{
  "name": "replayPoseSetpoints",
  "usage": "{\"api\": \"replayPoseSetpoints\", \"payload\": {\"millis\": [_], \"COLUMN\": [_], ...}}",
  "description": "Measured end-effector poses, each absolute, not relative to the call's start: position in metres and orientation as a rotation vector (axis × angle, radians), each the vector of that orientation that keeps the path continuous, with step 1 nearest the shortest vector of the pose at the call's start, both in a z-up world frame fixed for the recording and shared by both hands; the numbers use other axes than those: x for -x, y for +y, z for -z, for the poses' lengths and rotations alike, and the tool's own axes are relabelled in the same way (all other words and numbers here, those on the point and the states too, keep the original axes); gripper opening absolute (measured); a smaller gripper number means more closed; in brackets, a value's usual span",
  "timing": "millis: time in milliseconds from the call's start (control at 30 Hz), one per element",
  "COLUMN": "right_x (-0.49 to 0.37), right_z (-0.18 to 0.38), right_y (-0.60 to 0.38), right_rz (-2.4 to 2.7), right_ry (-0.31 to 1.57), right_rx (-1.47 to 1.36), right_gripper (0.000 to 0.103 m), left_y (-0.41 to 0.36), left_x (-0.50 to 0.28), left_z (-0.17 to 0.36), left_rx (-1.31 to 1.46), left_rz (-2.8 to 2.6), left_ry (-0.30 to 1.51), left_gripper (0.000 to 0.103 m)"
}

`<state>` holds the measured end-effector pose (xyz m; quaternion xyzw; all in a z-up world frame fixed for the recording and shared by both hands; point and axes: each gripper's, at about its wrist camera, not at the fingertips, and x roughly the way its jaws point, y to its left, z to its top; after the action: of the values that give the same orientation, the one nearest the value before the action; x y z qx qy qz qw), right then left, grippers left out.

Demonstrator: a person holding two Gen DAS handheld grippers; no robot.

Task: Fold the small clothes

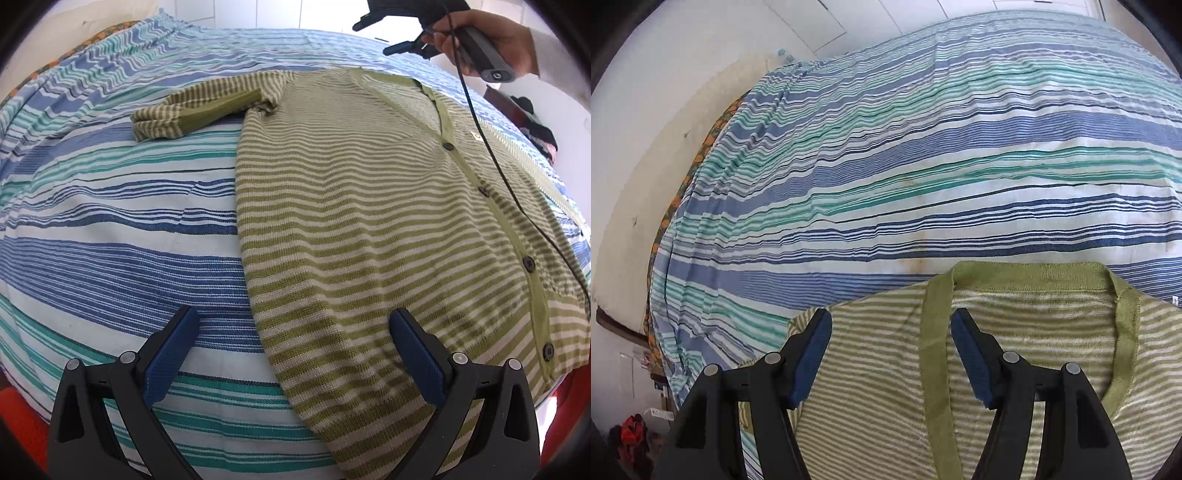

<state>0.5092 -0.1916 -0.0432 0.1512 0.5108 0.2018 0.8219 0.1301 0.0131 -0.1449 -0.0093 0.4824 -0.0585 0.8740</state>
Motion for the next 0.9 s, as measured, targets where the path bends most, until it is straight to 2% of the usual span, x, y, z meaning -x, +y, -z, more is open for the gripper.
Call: {"api": "replayPoseSetpoints", "payload": {"millis": [133, 267, 533, 667, 900], "right_x": [-0.415, -0.311, -0.125, -0.079, -0.068], "right_z": [0.007, -0.003, 0.026, 0.049, 0.049], "right_y": [-0.206, -0.249, -0.350, -0.373, -0.320], "right_rz": [-0.531, -0.457, 0.056, 0.198, 0.048], "right_ry": [1.007, 0.941, 0.887, 0.929, 0.905], "right_rx": [-0.078, 0.096, -0.053, -0.171, -0.077], "right_gripper": [0.072, 0.072, 0.081, 0.081, 0.081], "left_y": [0.013, 0.011, 0.016, 0.016, 0.029], "left_x": [-0.128, -0.124, -0.125, -0.124, -0.120], "left_z": [0.147, 0.149, 0.151, 0.151, 0.132], "left_rx": [0.004, -0.003, 0.028, 0.026, 0.074], "left_rz": [0.120, 0.121, 0.131, 0.130, 0.134], "left_ry": [1.006, 0.996, 1.001, 0.994, 0.989], "left_gripper": [0.102, 0.103, 0.103, 0.103, 0.102]}}
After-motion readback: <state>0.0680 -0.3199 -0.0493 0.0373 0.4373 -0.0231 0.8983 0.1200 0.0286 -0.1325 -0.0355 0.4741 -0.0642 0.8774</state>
